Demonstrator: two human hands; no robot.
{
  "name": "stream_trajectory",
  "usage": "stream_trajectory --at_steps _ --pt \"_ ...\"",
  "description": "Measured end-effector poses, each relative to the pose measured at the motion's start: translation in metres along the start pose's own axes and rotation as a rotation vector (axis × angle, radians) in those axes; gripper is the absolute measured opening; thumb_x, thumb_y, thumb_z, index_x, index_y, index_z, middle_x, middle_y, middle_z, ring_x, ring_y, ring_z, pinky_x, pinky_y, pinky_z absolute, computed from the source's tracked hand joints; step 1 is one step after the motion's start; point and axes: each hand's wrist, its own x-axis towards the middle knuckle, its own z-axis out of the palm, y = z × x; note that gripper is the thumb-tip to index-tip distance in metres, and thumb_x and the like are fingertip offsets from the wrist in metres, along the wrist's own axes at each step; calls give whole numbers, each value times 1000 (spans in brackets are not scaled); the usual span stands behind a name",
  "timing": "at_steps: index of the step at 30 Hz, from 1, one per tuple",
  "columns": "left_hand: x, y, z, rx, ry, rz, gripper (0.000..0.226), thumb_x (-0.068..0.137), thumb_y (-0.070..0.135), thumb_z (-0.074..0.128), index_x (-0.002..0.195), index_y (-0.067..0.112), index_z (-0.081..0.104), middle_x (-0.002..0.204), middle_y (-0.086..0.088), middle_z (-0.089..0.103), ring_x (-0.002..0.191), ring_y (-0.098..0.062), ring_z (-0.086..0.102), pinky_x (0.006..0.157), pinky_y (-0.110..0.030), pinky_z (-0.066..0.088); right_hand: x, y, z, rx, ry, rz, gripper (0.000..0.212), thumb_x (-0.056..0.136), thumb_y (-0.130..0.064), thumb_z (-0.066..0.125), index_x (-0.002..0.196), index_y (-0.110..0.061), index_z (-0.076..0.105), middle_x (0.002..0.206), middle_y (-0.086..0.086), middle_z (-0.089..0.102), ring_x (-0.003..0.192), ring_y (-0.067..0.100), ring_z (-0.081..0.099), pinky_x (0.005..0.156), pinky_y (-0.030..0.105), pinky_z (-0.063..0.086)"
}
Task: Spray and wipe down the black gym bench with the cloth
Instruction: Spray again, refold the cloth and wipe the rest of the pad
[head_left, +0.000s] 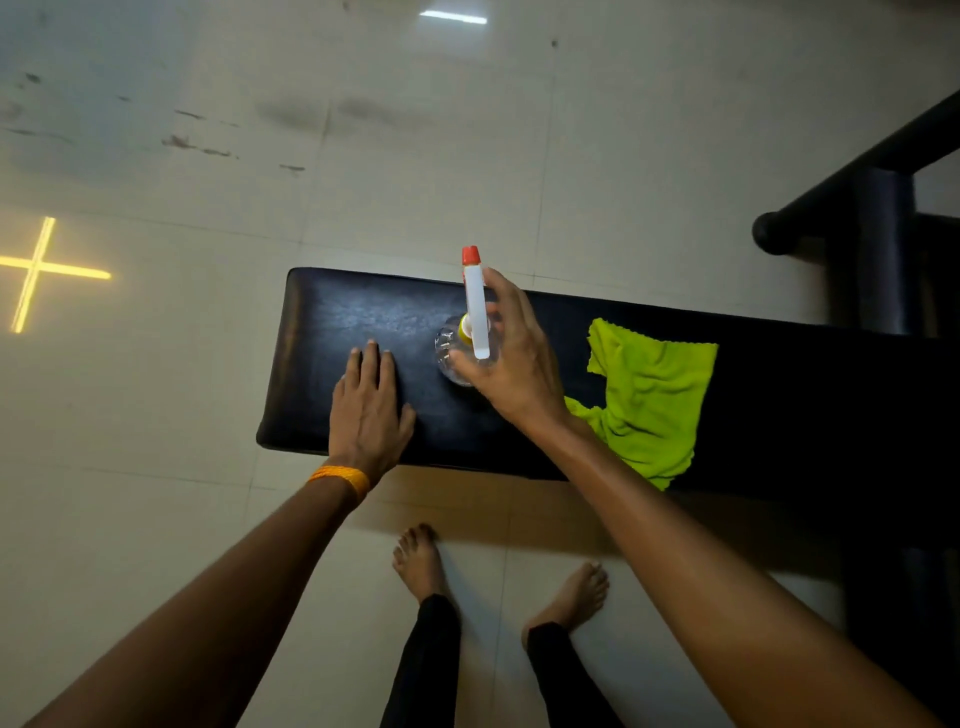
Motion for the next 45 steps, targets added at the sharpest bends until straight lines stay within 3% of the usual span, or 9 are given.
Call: stream_trajectory --at_steps 4,7,11,17,22,26,35,41,45 --pt "-8 7 1 -49 171 60 35 96 22 64 123 2 57 126 -23 59 114 -39 59 94 -52 53 -17 34 -28 -39 -79 27 83 76 -26 82 149 -19 43 145 0 52 124 14 57 102 27 49" --pt "-20 22 4 -19 267 221 15 90 13 70 92 9 56 86 -12 57 72 -28 54 63 -43 49 -25 73 -59 -141 52 70 53 82 -13 70 133 -10 59 131 6 63 120 24 59 106 39 47" --pt "-36 59 17 -45 190 411 14 86 25 51 82 12 53 73 -9 57 60 -34 59 47 -36 43 -24 128 -103 -332 11 291 58 83 -9 70 138 -8 54 140 13 56 131 33 49 111 36 35" --pt "-39 140 39 -435 -5 146 18 95 23 65 95 8 55 90 -17 68 85 -43 63 63 -39 34 -8 166 -123 -500 -290 330 78 86 -33 74 153 -14 37 159 13 35 150 34 28 123 44 23" --pt "-34 201 42 -713 -82 -96 64 81 34 86 126 8 49 99 -10 71 95 -32 68 82 -45 55 -11 162 -132 -455 -275 423 39 77 -34 77 110 -16 66 105 12 71 109 36 62 91 39 43" --pt "-31 227 39 -756 -60 -174 86 78 4 79 153 10 38 95 -7 61 93 -28 60 85 -38 49 -28 167 -151 -125 -152 533 30 71 -30 80 79 -5 65 74 10 67 76 27 64 66 41 47" --pt "-26 273 28 -963 -171 -339 57 59 22 65 116 24 58 108 -13 64 100 -35 64 85 -45 59 -90 185 -240 534 261 615 22 84 0 76 97 -11 63 91 7 67 78 13 62 70 25 51" --pt "-17 335 -4 -984 -183 -23 34 61 16 57 89 30 70 88 5 67 77 -15 60 68 -30 52 -133 208 -294 561 425 628 67 80 3 79 125 -39 54 116 11 68 91 20 69 77 28 59" --pt "2 381 -21 -897 -168 121 32 75 -8 69 97 14 78 96 4 75 84 -12 67 74 -25 56 -152 215 -343 441 377 609 50 79 8 76 116 -26 69 112 7 72 102 24 70 79 26 58"
